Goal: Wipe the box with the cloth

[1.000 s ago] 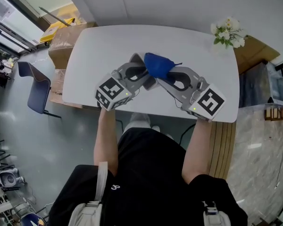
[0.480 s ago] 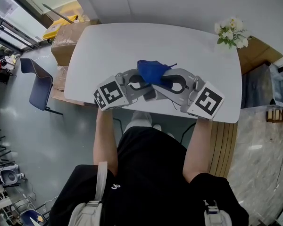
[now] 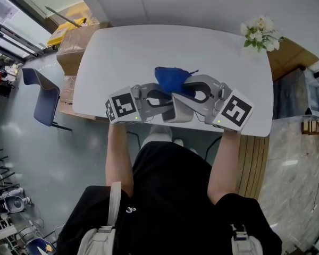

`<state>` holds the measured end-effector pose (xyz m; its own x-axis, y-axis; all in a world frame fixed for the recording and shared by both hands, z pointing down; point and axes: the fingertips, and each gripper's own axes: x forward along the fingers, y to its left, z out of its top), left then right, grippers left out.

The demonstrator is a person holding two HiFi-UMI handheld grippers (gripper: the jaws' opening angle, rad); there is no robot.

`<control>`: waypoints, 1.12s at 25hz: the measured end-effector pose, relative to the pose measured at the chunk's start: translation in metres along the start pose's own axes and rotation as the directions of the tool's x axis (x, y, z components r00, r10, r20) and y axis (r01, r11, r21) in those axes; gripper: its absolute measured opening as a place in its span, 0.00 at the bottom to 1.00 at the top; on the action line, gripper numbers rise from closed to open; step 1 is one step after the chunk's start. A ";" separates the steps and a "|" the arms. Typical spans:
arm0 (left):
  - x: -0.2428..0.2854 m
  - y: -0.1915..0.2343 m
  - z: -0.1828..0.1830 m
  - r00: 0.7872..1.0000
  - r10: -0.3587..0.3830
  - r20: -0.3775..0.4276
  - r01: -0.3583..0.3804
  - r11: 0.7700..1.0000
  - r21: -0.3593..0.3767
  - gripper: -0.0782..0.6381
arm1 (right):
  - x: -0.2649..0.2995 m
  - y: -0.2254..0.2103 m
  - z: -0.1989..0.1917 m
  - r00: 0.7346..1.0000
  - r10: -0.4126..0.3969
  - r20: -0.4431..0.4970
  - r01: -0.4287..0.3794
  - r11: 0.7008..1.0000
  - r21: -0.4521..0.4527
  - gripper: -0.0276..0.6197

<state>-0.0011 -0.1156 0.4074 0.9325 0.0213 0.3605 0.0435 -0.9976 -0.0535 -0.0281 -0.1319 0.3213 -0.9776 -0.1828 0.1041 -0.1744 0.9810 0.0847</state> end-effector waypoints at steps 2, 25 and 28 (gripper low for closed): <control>0.002 -0.008 0.003 0.999 -0.042 0.008 0.042 0.999 0.003 0.18 | -0.002 -0.003 0.000 1.000 -0.007 0.007 0.006 1.000 0.009 0.12; -0.030 -0.057 0.073 0.883 -0.302 0.360 0.304 0.951 0.052 0.18 | -0.041 -0.016 -0.001 0.925 0.053 0.377 -0.153 0.958 0.241 0.12; -0.042 -0.055 0.083 0.849 -0.299 0.436 0.289 0.953 0.091 0.18 | -0.039 -0.014 -0.004 0.923 0.057 0.380 -0.162 0.954 0.251 0.12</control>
<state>-0.0128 -0.0558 0.3178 0.9346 0.3454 -0.0844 0.3440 -0.9384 -0.0316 0.0128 -0.1389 0.3203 -0.9571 -0.0885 -0.2760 -0.0376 0.9821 -0.1848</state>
